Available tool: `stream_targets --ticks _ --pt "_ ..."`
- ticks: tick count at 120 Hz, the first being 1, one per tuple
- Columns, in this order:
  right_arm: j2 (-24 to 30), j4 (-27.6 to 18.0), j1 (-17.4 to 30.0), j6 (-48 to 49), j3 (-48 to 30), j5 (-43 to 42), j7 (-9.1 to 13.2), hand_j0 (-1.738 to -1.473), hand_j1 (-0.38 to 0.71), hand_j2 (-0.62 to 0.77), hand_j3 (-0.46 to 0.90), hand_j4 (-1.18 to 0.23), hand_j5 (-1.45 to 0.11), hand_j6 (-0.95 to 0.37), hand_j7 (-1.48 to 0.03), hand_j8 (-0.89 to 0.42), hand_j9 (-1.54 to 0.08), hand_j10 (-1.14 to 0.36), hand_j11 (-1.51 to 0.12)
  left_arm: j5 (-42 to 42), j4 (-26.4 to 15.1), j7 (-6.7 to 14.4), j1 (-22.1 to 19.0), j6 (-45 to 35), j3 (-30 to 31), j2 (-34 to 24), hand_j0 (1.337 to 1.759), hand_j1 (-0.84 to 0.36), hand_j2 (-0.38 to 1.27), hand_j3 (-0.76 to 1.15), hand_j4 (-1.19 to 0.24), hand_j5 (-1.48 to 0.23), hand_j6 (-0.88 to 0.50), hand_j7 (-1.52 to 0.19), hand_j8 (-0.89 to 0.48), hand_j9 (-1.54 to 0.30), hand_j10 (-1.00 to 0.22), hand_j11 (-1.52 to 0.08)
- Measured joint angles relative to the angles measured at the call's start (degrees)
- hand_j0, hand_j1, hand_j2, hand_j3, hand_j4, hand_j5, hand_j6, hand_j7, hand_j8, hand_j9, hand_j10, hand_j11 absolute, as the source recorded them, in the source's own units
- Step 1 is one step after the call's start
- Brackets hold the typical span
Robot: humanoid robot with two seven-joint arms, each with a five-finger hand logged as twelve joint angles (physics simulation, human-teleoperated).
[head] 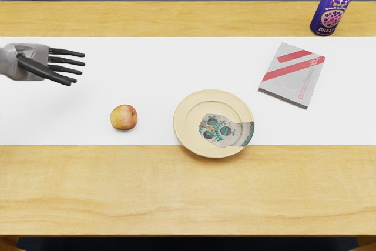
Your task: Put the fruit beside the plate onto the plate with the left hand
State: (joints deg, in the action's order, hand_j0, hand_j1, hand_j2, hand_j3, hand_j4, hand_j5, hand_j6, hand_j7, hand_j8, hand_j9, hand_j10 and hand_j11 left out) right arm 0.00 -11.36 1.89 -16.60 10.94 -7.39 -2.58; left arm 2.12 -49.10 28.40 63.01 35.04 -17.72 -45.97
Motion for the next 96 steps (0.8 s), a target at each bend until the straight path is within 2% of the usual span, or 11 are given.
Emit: stream_targets --ticks 25,31,52,66,76,96 --pt "0.00 0.16 -0.10 -0.01 0.05 -0.01 -0.08 -1.658 -0.31 -0.01 0.00 -0.04 -0.05 -0.04 -0.05 -0.04 -0.05 -0.04 -0.05 -0.75 0.18 0.03 0.47 0.00 -0.02 1.04 1.658 0.06 0.05 0.00 -0.24 -0.32 -0.24 -0.32 -0.24 -0.32 -0.24 -0.32" --pt "0.00 0.17 -0.12 -0.01 0.05 -0.01 -0.11 -1.658 -0.31 -0.01 0.00 -0.04 -0.05 -0.04 -0.05 -0.04 -0.05 -0.04 -0.05 -4.07 0.22 -0.03 1.22 0.00 -0.24 3.22 1.658 0.06 0.05 0.00 -0.24 -0.32 -0.24 -0.32 -0.24 -0.32 -0.24 -0.32" --pt "0.00 0.19 -0.20 -0.01 0.04 -0.02 -0.14 -1.658 -0.31 -0.01 0.00 -0.04 -0.05 -0.04 -0.05 -0.04 -0.05 -0.04 -0.05 -19.87 -0.67 -0.57 1.68 -0.01 -2.82 4.80 1.658 0.06 0.05 0.00 -0.24 -0.32 -0.24 -0.32 -0.24 -0.32 -0.24 -0.32" --pt "0.00 0.29 -0.21 -0.01 -0.01 -0.02 -0.15 -1.658 -0.31 -0.01 0.00 -0.04 -0.05 -0.04 -0.05 -0.04 -0.05 -0.04 -0.05 -31.32 -6.23 -1.88 0.56 -0.01 -4.61 4.66 1.658 0.06 0.05 0.00 -0.25 -0.32 -0.24 -0.32 -0.24 -0.32 -0.24 -0.32" --pt "0.00 0.33 -0.21 -0.01 -0.03 -0.05 -0.18 -1.658 -0.31 -0.01 0.00 -0.04 -0.05 -0.04 -0.05 -0.04 -0.05 -0.04 -0.05 -39.72 -12.31 -2.68 -1.31 -0.01 -5.03 4.72 1.658 0.06 0.05 0.00 -0.25 -0.32 -0.25 -0.32 -0.25 -0.32 -0.25 -0.32" --pt "0.00 0.36 -0.24 -0.01 -0.04 -0.08 -0.22 -1.658 -0.31 -0.01 0.00 -0.04 -0.05 -0.04 -0.05 -0.04 -0.05 -0.04 -0.05 -50.90 -21.43 -3.21 -2.46 -0.02 -5.09 6.56 1.658 0.06 0.05 0.00 -0.25 -0.32 -0.25 -0.32 -0.25 -0.32 -0.25 -0.32"
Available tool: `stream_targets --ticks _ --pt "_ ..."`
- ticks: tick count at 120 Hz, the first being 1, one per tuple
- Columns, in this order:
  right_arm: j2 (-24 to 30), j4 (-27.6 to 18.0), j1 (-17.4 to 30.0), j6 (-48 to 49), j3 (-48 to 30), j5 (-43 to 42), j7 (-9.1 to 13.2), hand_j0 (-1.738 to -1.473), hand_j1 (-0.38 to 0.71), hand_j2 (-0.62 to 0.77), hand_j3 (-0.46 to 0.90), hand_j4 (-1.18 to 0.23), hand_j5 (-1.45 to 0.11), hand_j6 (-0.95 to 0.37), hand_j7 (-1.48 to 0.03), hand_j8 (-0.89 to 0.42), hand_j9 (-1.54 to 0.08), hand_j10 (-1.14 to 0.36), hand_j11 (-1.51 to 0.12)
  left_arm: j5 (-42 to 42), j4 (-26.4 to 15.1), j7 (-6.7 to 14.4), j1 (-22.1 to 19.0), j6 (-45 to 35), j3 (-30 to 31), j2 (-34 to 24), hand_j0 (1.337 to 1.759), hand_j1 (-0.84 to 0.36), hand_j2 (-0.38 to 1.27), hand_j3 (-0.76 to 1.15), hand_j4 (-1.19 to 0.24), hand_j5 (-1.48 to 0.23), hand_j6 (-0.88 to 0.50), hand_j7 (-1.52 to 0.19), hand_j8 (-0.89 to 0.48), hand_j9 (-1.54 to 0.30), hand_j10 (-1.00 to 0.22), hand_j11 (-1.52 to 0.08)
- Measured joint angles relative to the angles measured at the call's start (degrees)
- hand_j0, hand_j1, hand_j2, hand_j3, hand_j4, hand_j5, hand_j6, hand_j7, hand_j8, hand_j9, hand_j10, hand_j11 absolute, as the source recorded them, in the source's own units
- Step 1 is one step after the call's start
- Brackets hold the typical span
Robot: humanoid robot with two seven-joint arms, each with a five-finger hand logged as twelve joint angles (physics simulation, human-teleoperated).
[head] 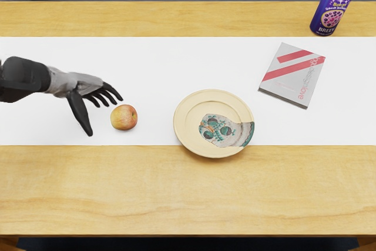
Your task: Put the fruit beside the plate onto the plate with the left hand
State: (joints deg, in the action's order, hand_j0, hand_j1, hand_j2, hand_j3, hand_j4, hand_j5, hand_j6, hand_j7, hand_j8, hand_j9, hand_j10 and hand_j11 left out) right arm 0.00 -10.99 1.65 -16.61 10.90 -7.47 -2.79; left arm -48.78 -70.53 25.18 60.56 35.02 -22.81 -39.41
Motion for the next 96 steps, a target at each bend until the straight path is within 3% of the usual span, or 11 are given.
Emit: stream_targets --ticks 24,52,96 --pt "0.00 0.01 -0.04 0.00 0.00 -0.01 0.01 -1.658 -0.31 -0.01 0.00 -0.04 -0.05 -0.04 -0.05 -0.04 -0.05 -0.04 -0.05 -9.79 -2.95 -0.12 0.58 -2.38 0.14 3.35 1.658 0.06 0.05 0.00 -0.25 -0.32 -0.26 -0.32 -0.25 -0.32 -0.25 -0.32" --pt "0.00 0.01 -0.06 0.00 0.01 -0.01 -0.01 -1.658 -0.31 -0.01 0.00 -0.04 -0.05 -0.04 -0.05 -0.04 -0.05 -0.04 -0.05 -11.68 -4.05 0.04 1.33 -4.98 -0.11 3.72 1.658 0.06 0.05 0.00 -0.25 -0.32 -0.25 -0.32 -0.25 -0.32 -0.25 -0.32" --pt "0.00 0.01 -0.10 0.01 0.08 -0.01 -0.02 -1.658 -0.31 -0.01 0.00 -0.04 -0.05 -0.04 -0.05 -0.04 -0.05 -0.04 -0.05 -16.18 -12.30 1.52 -0.96 -16.34 4.55 2.77 1.658 0.06 0.05 0.00 -0.25 -0.32 -0.25 -0.32 -0.25 -0.32 -0.25 -0.32"
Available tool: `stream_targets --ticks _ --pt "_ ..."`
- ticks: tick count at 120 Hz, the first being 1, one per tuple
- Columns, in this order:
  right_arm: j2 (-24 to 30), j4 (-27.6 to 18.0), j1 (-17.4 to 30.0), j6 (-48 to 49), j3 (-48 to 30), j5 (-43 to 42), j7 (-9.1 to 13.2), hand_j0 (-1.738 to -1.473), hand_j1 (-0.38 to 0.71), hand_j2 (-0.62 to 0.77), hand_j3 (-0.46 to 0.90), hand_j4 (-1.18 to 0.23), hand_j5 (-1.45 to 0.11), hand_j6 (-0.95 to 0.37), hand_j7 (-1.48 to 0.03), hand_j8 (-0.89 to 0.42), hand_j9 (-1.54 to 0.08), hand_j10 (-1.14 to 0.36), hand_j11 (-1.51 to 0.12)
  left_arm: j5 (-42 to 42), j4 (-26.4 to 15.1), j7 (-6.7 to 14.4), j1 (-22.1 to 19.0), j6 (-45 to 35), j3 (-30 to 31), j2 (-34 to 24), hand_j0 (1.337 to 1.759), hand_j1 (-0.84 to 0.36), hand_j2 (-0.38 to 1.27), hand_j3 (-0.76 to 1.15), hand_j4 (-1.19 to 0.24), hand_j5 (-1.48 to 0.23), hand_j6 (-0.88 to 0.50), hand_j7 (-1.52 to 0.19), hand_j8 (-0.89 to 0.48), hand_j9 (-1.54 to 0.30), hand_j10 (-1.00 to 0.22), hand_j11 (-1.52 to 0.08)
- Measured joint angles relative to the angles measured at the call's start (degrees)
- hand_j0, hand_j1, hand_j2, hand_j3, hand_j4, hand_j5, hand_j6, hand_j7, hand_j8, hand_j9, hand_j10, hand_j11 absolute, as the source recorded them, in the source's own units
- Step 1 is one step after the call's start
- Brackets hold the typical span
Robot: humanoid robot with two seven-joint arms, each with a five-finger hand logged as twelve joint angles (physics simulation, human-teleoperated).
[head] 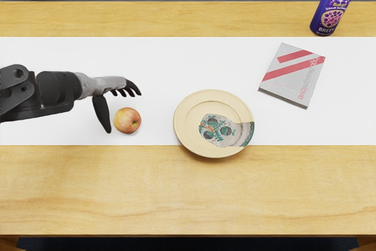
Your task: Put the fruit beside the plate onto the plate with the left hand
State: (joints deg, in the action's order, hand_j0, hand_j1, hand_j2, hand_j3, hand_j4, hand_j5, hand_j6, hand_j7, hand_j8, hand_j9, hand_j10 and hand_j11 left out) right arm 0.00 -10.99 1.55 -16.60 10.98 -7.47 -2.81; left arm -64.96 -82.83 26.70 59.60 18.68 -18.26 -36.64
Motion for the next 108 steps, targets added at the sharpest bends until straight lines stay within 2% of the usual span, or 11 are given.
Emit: stream_targets --ticks 14,30,55,108 --pt "0.00 0.00 -0.18 0.00 0.01 0.00 0.03 -1.658 -0.31 -0.01 0.00 -0.04 -0.05 -0.04 -0.05 -0.04 -0.05 -0.04 -0.05 -0.28 -1.85 1.69 -1.06 -0.95 0.85 -0.27 1.658 0.06 0.05 0.00 -0.25 -0.32 -0.25 -0.32 -0.25 -0.32 -0.25 -0.32" --pt "0.00 0.00 -0.28 0.00 0.01 0.00 0.01 -1.658 -0.31 -0.01 0.00 -0.04 -0.05 -0.04 -0.05 -0.04 -0.05 -0.04 -0.05 -0.36 -2.44 2.41 -0.90 -1.81 1.14 0.36 1.658 0.05 0.05 0.00 -0.25 -0.32 -0.25 -0.32 -0.25 -0.32 -0.25 -0.32" --pt "0.00 0.00 -0.31 -0.01 0.01 0.00 0.02 -1.658 -0.31 -0.01 0.00 -0.04 -0.05 -0.04 -0.05 -0.04 -0.05 -0.04 -0.05 -0.11 -0.93 2.76 -0.04 -2.91 1.50 2.91 1.658 0.04 0.05 0.00 -0.26 -0.34 -0.26 -0.33 -0.26 -0.33 -0.26 -0.33" --pt "0.00 0.00 -0.32 0.00 0.01 0.00 0.08 -1.658 -0.31 -0.01 0.00 -0.04 -0.05 -0.04 -0.05 -0.04 -0.05 -0.04 -0.05 -0.14 1.82 2.77 -0.35 -3.75 3.44 4.27 1.658 -0.11 0.08 0.00 -0.39 -0.50 -0.39 -0.50 -0.39 -0.50 -0.39 -0.50"
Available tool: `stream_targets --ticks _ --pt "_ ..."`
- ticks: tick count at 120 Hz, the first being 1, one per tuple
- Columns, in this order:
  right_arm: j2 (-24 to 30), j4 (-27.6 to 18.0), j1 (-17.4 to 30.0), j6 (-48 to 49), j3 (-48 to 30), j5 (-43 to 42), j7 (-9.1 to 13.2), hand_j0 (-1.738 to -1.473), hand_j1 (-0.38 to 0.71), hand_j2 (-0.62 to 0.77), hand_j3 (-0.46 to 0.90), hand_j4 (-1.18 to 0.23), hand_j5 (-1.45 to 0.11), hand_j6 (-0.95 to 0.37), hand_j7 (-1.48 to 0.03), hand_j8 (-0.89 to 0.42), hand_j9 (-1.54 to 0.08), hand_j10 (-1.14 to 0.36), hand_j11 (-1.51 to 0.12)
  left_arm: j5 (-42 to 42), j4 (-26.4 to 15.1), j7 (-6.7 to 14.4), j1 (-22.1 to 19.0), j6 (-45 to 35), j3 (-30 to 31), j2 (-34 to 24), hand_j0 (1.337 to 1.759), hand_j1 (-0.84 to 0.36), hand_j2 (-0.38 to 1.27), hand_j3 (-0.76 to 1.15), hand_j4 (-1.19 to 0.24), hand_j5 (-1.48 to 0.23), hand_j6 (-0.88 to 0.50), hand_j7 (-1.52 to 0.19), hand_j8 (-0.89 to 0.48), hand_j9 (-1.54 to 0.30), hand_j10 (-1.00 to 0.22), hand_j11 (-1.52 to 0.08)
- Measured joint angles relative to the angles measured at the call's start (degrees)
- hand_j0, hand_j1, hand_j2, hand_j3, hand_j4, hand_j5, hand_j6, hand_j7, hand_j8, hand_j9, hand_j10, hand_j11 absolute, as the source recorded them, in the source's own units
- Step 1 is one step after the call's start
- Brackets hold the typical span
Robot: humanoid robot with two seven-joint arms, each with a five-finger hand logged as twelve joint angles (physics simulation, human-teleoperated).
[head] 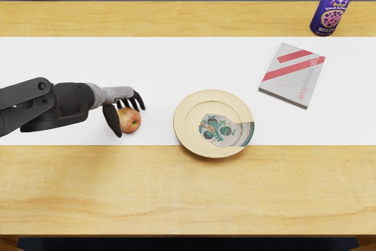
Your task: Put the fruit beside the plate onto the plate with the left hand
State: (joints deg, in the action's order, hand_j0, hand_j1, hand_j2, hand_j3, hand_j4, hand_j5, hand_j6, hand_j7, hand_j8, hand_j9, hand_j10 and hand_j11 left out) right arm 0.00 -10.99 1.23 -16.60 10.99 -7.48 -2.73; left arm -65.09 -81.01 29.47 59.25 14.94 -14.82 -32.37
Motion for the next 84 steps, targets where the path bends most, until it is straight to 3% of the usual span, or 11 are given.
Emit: stream_targets --ticks 14,37,66,78,84 --pt "0.00 0.00 0.00 0.02 0.00 0.00 0.00 -1.658 -0.31 -0.01 0.00 -0.04 -0.05 -0.04 -0.05 -0.04 -0.05 -0.04 -0.05 -0.05 0.47 -0.01 -0.09 -0.32 -0.01 1.31 1.658 -0.17 0.11 0.00 -0.45 -0.58 -0.45 -0.58 -0.45 -0.58 -0.45 -0.58" --pt "0.00 0.00 0.00 0.01 0.00 0.00 0.00 -1.658 -0.31 -0.01 0.00 -0.04 -0.05 -0.04 -0.05 -0.04 -0.05 -0.04 -0.05 0.01 1.19 0.02 -0.36 -1.25 0.10 2.36 1.654 -0.17 0.15 0.00 -0.53 -0.69 -0.49 -0.69 -0.42 -0.71 -0.51 -0.71" --pt "0.00 0.07 0.00 0.02 0.00 -0.01 0.00 -1.658 -0.31 -0.01 0.00 -0.04 -0.05 -0.04 -0.05 -0.04 -0.05 -0.04 -0.05 0.18 2.39 -0.05 -0.35 -1.55 0.01 3.72 1.645 -0.21 0.50 0.00 -0.74 -1.00 -0.40 -1.01 -0.35 -1.04 -0.46 -1.07" --pt "0.00 0.08 0.00 0.03 0.00 -0.03 0.00 -1.658 -0.31 -0.01 0.00 -0.04 -0.05 -0.04 -0.05 -0.04 -0.05 -0.04 -0.05 0.27 3.16 -0.05 -0.44 -1.52 -0.02 4.43 1.645 -0.05 0.29 0.00 -0.80 -1.04 -0.50 -1.05 -0.43 -1.09 -0.55 -1.11" --pt "0.00 0.08 0.00 0.02 0.00 -0.03 0.00 -1.658 -0.31 -0.01 0.00 -0.04 -0.05 -0.04 -0.05 -0.04 -0.05 -0.04 -0.05 0.64 3.43 -0.06 -0.44 -1.54 -0.03 4.68 1.646 -0.10 0.36 0.00 -0.82 -1.05 -0.50 -1.07 -0.45 -1.10 -0.57 -1.13"
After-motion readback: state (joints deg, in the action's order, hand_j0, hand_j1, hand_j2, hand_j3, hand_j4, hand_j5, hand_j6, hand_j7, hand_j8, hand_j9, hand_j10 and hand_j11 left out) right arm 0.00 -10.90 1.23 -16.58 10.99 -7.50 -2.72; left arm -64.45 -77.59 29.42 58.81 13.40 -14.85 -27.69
